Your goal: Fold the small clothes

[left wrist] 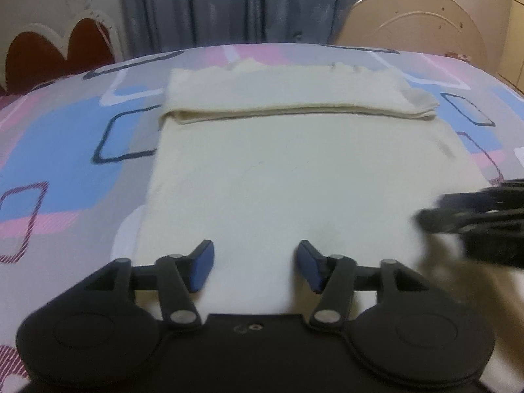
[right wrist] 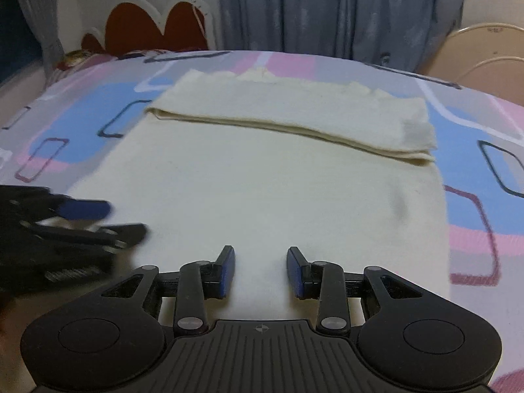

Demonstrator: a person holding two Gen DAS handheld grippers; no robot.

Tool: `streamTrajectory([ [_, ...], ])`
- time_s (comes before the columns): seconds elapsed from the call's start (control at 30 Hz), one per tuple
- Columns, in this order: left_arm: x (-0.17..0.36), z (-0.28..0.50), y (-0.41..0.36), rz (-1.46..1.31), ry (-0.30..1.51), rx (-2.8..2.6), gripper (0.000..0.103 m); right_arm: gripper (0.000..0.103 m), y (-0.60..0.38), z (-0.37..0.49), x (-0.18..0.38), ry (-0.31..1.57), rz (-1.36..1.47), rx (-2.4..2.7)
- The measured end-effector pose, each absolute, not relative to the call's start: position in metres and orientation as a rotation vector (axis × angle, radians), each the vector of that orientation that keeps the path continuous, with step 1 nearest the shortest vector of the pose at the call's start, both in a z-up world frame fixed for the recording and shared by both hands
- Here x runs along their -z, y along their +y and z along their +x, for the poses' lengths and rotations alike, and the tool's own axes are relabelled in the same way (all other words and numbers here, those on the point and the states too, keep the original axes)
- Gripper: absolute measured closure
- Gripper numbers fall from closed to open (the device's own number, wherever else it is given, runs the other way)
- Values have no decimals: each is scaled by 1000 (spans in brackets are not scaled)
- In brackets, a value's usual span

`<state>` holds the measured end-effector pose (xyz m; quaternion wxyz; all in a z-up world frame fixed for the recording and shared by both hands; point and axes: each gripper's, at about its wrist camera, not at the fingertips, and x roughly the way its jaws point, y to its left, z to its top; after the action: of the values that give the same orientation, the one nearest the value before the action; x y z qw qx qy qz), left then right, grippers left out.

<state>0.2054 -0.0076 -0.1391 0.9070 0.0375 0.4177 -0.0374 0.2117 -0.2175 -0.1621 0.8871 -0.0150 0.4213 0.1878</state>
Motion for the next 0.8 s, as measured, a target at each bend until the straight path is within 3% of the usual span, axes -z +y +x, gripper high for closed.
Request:
streamTrajectory([
  [0.2, 137, 189, 11, 68, 850, 80, 45, 69, -247, 193, 161, 894, -4, -256],
  [0.43, 119, 153, 4, -3, 806, 154, 45, 69, -213, 153, 142, 887, 40, -302],
  [0.8, 138, 112, 17, 76, 837, 182, 44, 69, -215, 108, 150, 925, -11, -205],
])
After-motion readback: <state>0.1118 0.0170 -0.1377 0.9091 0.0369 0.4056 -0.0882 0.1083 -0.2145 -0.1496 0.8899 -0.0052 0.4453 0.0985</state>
